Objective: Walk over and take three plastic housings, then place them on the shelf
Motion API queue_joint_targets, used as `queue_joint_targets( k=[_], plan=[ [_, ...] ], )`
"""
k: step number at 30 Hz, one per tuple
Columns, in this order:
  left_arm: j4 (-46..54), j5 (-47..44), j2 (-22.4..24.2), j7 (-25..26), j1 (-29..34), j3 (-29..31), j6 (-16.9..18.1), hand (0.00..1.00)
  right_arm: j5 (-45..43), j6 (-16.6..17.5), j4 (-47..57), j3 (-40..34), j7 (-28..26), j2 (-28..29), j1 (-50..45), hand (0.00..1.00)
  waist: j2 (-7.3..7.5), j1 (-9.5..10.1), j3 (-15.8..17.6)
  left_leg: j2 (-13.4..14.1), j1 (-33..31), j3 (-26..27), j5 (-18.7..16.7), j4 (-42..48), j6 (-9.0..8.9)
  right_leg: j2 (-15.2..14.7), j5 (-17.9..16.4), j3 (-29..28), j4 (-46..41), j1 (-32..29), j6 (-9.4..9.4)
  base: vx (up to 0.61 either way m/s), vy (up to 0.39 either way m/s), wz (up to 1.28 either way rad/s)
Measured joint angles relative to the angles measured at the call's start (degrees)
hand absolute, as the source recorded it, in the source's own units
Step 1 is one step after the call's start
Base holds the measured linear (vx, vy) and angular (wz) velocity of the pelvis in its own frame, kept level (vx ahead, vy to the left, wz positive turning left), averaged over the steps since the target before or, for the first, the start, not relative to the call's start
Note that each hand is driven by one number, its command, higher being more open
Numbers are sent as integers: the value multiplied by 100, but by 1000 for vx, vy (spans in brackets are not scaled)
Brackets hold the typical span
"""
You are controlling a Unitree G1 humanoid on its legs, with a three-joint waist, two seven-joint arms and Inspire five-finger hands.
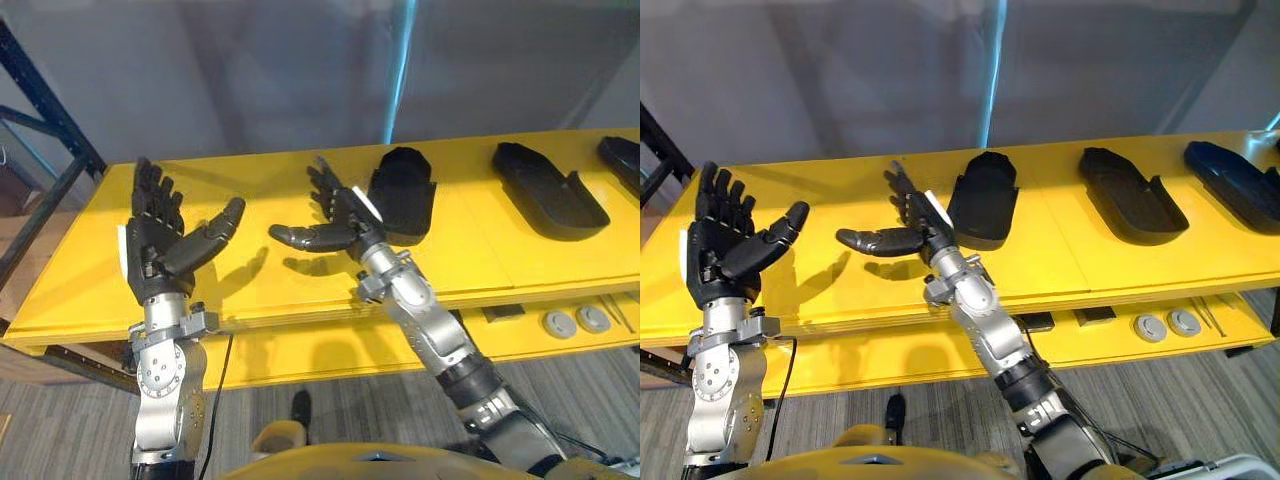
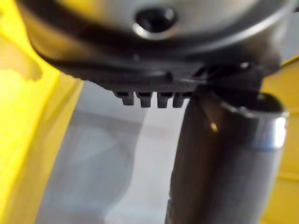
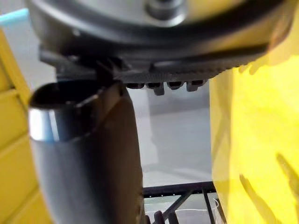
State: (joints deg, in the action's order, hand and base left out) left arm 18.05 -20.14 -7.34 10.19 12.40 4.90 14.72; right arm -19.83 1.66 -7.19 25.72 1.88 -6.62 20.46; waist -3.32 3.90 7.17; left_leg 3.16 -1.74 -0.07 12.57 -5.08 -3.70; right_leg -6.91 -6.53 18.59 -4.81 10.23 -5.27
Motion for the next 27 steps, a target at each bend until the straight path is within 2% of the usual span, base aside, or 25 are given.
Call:
queue_joint_targets(
  k=[4, 6, 7, 9, 13, 16, 27],
  plan=[
    [8, 16, 27, -183, -11, -102, 4, 100, 143, -2, -400, 104, 681, 435, 168, 100, 30, 73, -18, -40, 3, -40, 2, -3, 6, -4, -2, 38, 5, 36, 0, -2, -15, 8],
    [12, 27, 50, -264, -8, -195, 4, 100, 164, -3, -777, 195, 1311, 675, 197, 100, 30, 84, -18, -48, 2, -63, 1, -3, 12, -6, -3, 70, 10, 52, -1, -11, -9, 6],
    [12, 27, 57, -277, -2, -224, 3, 100, 175, -8, -871, 198, 1434, 720, 196, 100, 30, 86, -17, -47, 2, -65, -2, -4, 16, -5, -4, 73, 11, 53, 0, 0, 0, 0],
    [12, 27, 81, -310, 22, -292, 2, 100, 427, -116, -1129, 232, 1958, 797, 189, 100, 28, 85, -17, -44, -1, -69, -8, -4, 24, -2, -5, 77, 11, 53, 0, 0, 0, 0],
    [14, 26, 84, -318, 182, -351, 2, 100, 1026, -364, -1258, 204, 2671, 798, 126, 100, 27, 66, -16, -38, -17, -56, -10, -4, 26, 1, -5, 67, 23, 34, 1, 0, 0, 0],
    [14, 25, 91, -325, 203, -415, 3, 100, 1132, -382, -1260, 144, 2932, 798, 39, 100, 26, 53, -18, -21, -79, -33, -5, -3, 19, 5, -4, 42, 21, -45, 3, 0, -11, -3],
    [14, -4, 199, -429, 215, -582, 18, 100, 1722, -383, -1226, 69, 3047, 872, -200, 100, 31, 50, -26, 12, -83, 52, -23, -3, 6, -2, -18, -36, 2, -104, 22, 5, -10, -3]
  ],
)
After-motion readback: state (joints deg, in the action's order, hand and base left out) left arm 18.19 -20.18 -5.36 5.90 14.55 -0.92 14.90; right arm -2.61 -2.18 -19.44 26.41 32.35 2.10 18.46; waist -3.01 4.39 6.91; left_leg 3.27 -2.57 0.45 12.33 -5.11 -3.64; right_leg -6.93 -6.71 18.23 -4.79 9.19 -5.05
